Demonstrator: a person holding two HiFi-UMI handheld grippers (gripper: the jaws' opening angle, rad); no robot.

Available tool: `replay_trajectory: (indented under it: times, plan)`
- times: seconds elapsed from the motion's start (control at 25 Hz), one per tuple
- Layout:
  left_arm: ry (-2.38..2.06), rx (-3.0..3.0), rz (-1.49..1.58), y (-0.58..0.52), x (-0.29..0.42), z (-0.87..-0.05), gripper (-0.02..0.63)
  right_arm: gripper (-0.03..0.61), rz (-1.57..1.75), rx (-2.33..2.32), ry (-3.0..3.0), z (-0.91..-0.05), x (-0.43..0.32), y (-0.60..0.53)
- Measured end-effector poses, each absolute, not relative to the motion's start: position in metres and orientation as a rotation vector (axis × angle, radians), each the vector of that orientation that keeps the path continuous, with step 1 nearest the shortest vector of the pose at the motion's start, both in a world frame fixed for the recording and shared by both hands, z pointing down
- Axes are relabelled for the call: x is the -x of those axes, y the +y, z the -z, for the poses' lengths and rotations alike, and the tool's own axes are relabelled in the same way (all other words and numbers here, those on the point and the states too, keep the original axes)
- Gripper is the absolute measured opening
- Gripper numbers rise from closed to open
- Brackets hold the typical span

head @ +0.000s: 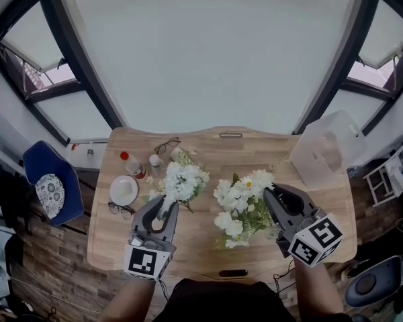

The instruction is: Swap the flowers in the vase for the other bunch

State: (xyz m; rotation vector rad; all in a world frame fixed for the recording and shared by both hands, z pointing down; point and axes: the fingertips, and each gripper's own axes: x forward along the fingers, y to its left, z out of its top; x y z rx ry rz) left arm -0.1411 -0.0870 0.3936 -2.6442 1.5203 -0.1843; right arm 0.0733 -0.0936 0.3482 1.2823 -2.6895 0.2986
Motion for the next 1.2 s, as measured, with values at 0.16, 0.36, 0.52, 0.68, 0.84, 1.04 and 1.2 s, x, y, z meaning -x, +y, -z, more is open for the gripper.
replay_trajectory:
  times: [0.16,0.36,0.52,0.68,0.84,1.04,1.2]
  plan:
    - [1.505,2.633,0.153,-0.085,0.138,-0.383,0.084,0.064,-0.267,-1.309,-2.706,-0.331,-0.078,-0.085]
    - [1.466,2.628,0.115,-0.086,0.131,-0.371,0.084,0.064,-0.235,-1.376,-2.732,-0.308,-0.093,-0.077]
    - [1.447,2.621,0.081,-0.084,0.132,-0.362,0.084,0.064,-0.21,-1.427,-2.723,-0.299,-0.101,-0.069]
    - [1.436,2.613,0.054,-0.094,0.128,-0.345,0.084,0.064,-0.198,-1.471,-2.703,-0.291,-0.117,-0.073]
    - [1.423,2.595,0.011,-0.107,0.121,-0.322,0.084,0.064,-0.204,-1.505,-2.687,-0.287,-0.133,-0.078]
    - [1.393,2.589,-0.034,-0.11,0.116,-0.304,0.084,0.064,-0.193,-1.546,-2.675,-0.284,-0.143,-0.077]
    - [1.362,2.589,-0.062,-0.11,0.109,-0.295,0.084,0.063,-0.179,-1.573,-2.666,-0.284,-0.149,-0.073]
